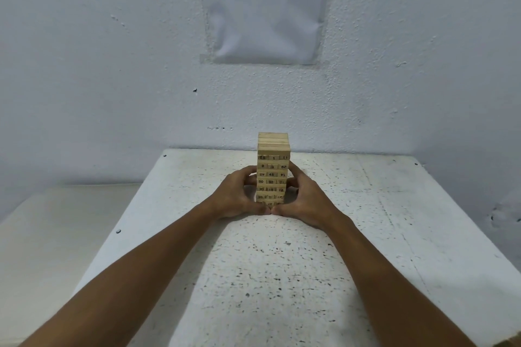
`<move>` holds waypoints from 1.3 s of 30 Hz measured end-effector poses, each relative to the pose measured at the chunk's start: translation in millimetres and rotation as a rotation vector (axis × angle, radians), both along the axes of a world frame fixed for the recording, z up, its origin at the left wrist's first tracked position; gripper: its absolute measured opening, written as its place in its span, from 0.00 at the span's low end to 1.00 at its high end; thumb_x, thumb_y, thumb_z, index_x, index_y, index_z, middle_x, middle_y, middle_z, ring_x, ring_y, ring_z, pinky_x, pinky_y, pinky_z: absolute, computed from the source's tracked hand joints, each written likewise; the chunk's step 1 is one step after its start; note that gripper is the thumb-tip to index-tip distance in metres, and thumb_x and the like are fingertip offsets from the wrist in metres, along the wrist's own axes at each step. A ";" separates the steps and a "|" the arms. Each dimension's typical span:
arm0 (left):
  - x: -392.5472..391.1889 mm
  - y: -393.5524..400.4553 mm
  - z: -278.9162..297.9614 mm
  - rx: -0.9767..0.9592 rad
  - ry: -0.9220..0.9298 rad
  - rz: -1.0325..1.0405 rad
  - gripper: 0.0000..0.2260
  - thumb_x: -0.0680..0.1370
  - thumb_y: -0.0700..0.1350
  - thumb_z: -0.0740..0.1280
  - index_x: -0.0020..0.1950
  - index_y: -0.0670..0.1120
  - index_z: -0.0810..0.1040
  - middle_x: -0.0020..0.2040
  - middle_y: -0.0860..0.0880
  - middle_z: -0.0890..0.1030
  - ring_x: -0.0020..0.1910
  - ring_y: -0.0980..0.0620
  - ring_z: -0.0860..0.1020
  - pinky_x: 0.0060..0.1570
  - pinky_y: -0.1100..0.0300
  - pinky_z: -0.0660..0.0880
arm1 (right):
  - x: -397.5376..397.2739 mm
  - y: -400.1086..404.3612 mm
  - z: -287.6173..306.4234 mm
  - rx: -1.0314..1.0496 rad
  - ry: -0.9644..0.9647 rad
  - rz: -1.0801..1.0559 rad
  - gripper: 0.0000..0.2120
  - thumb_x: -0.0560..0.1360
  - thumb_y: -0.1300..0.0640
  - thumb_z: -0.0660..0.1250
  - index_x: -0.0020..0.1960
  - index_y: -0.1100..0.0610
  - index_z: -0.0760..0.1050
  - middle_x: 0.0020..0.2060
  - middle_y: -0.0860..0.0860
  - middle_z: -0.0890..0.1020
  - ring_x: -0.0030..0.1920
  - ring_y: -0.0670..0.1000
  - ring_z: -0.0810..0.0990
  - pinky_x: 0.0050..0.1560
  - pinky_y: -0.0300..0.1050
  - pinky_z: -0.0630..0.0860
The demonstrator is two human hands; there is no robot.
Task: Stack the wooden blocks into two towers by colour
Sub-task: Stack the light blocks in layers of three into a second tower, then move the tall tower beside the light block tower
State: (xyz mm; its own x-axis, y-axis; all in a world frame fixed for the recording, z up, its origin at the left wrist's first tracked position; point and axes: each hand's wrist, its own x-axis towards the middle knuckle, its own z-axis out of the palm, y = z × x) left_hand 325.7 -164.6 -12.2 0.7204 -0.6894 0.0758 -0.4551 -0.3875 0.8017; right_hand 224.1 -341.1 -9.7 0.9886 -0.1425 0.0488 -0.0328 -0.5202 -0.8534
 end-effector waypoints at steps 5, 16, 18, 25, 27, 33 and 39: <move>-9.5 2.7 1.5 0.012 -0.002 0.021 0.38 0.60 0.47 0.82 0.67 0.52 0.71 0.58 0.58 0.80 0.60 0.60 0.77 0.61 0.54 0.76 | -2.8 3.3 3.2 0.006 0.015 0.006 0.55 0.58 0.50 0.80 0.77 0.45 0.53 0.54 0.48 0.81 0.54 0.46 0.81 0.56 0.51 0.80; -59.7 39.1 -0.4 0.098 -0.051 0.254 0.49 0.64 0.54 0.80 0.78 0.47 0.57 0.72 0.50 0.70 0.71 0.51 0.68 0.66 0.58 0.64 | -45.7 23.5 1.8 -0.018 0.031 -0.177 0.60 0.66 0.56 0.79 0.79 0.48 0.36 0.70 0.53 0.71 0.69 0.50 0.69 0.66 0.44 0.66; -77.9 51.3 -2.0 0.106 -0.049 0.276 0.48 0.65 0.55 0.80 0.78 0.47 0.58 0.72 0.51 0.70 0.71 0.50 0.67 0.66 0.58 0.64 | -64.0 31.6 0.3 -0.021 0.034 -0.205 0.59 0.67 0.55 0.78 0.78 0.49 0.35 0.73 0.52 0.67 0.72 0.51 0.65 0.69 0.46 0.64; -160.2 84.1 -3.1 0.104 -0.066 0.312 0.45 0.67 0.54 0.79 0.77 0.45 0.59 0.72 0.49 0.70 0.71 0.50 0.66 0.62 0.63 0.61 | -154.4 60.2 -2.3 -0.073 0.016 -0.228 0.54 0.71 0.52 0.75 0.79 0.50 0.37 0.74 0.53 0.64 0.74 0.52 0.62 0.71 0.45 0.61; -185.0 87.3 0.4 0.118 -0.078 0.295 0.46 0.65 0.57 0.79 0.76 0.45 0.62 0.72 0.49 0.70 0.71 0.50 0.67 0.61 0.65 0.61 | -182.5 66.7 -2.7 -0.101 0.015 -0.203 0.51 0.72 0.51 0.74 0.79 0.50 0.38 0.74 0.53 0.65 0.73 0.51 0.63 0.71 0.45 0.62; -259.6 68.7 6.6 0.154 -0.144 0.139 0.34 0.61 0.61 0.69 0.64 0.47 0.74 0.62 0.48 0.77 0.65 0.48 0.71 0.56 0.61 0.65 | -272.9 70.9 -0.9 -0.140 0.037 -0.155 0.46 0.74 0.49 0.71 0.79 0.46 0.42 0.74 0.48 0.65 0.74 0.48 0.61 0.74 0.50 0.61; -299.3 29.9 1.5 0.168 -0.198 -0.028 0.34 0.68 0.58 0.76 0.70 0.49 0.72 0.68 0.51 0.74 0.66 0.52 0.70 0.59 0.62 0.64 | -345.4 52.8 0.3 -0.142 0.038 -0.218 0.38 0.75 0.48 0.70 0.78 0.46 0.53 0.73 0.46 0.68 0.73 0.47 0.65 0.74 0.50 0.62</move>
State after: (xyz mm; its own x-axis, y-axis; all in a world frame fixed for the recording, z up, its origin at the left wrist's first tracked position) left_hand 26.4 -134.7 -10.7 0.6831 -0.7240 0.0960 -0.6095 -0.4927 0.6211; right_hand -121.3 -288.3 -9.4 0.9369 -0.3464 0.0468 -0.1878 -0.6118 -0.7684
